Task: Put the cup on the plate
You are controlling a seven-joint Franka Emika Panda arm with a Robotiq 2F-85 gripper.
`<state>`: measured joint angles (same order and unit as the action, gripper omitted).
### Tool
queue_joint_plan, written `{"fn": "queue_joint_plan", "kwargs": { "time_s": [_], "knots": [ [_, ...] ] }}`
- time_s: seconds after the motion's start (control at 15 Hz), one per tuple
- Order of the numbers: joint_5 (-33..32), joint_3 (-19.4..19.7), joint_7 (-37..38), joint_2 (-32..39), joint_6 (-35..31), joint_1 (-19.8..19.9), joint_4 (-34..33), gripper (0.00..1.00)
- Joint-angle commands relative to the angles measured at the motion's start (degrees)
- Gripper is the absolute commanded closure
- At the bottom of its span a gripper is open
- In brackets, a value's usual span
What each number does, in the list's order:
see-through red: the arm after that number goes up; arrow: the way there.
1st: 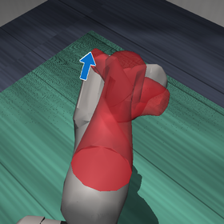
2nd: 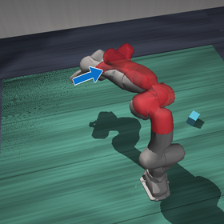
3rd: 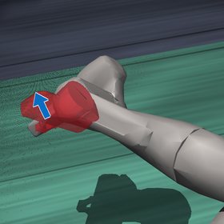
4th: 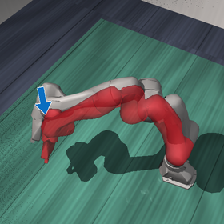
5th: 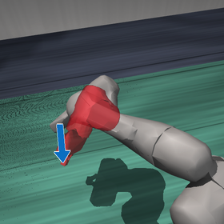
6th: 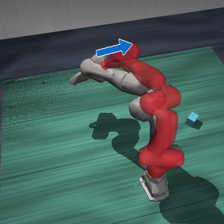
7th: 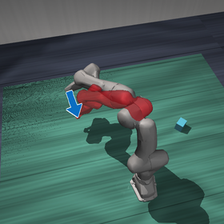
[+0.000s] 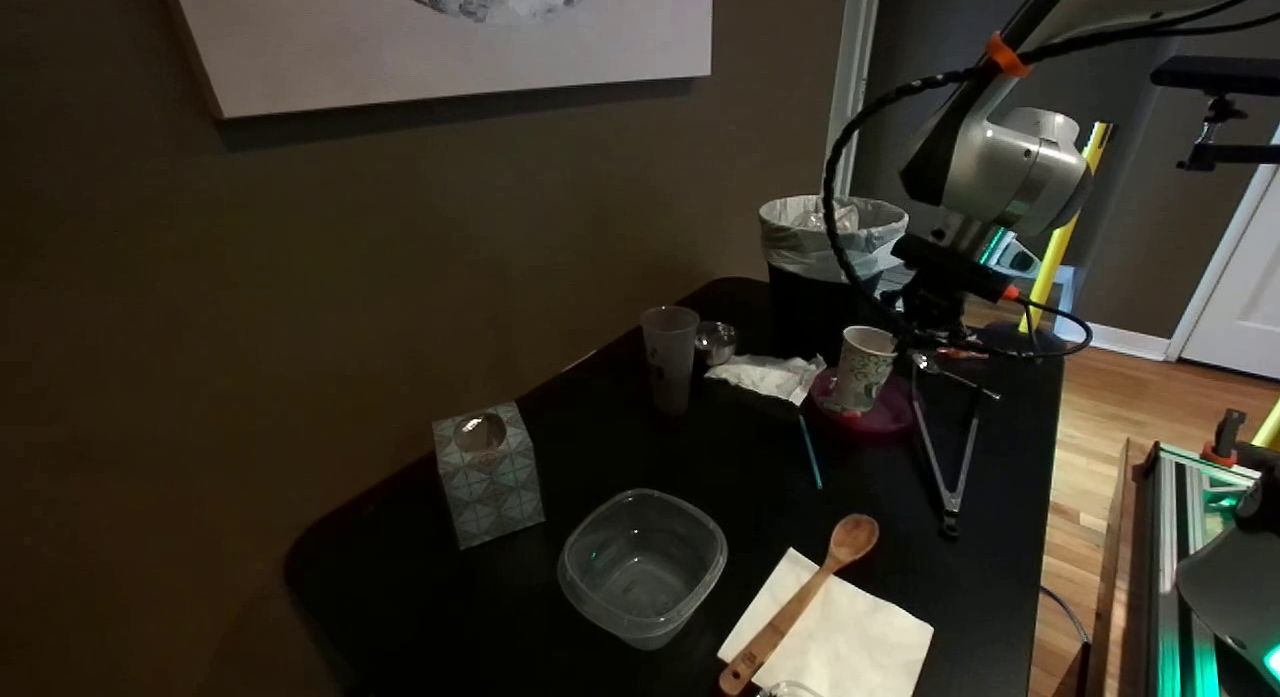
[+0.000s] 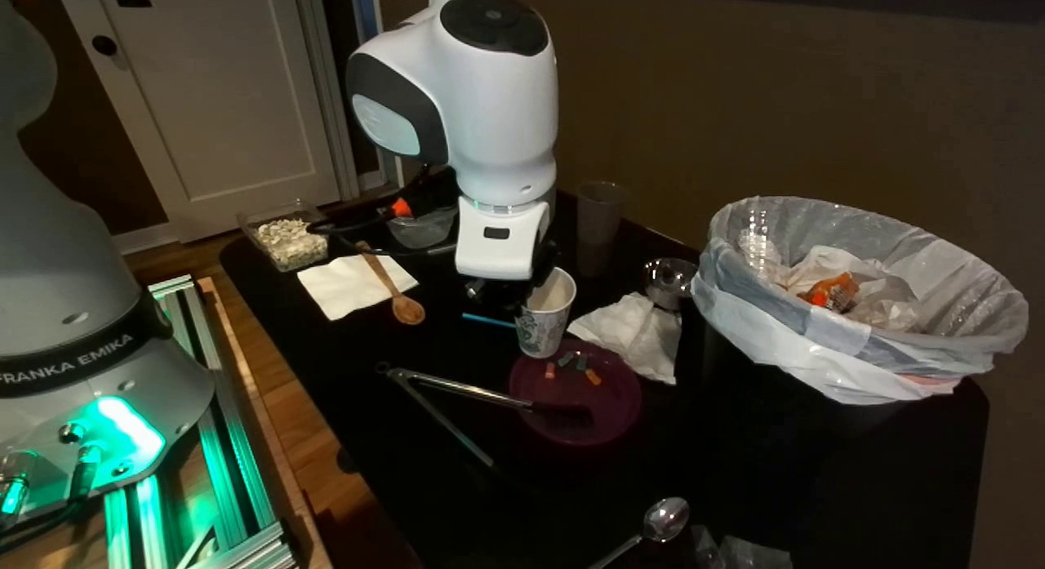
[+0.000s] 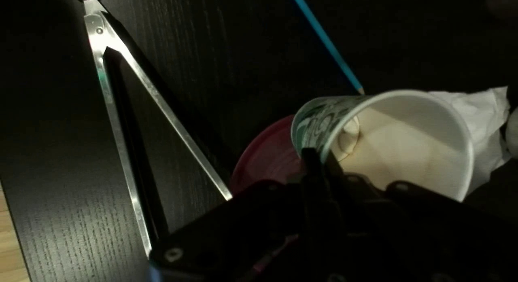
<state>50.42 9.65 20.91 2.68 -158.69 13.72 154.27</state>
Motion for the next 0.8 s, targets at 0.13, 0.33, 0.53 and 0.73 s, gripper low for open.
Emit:
{"fn": "queue_joint_plan", "kwargs": {
  "time_s": [0.13,0.33,0.53,0.73],
  "knots": [
    [-3.1,2.1,9.8,1.5,-1.4,-0.9,0.0,0.99],
    [-5.2,1.4,16.5,3.0,-4.2,-1.1,-0.6,0.99],
    [-8.7,2.4,22.5,3.4,-5.5,-1.0,-0.4,0.99],
    [-9.5,3.4,25.0,4.3,-5.2,-1.0,-1.3,0.99]
  ]
}}
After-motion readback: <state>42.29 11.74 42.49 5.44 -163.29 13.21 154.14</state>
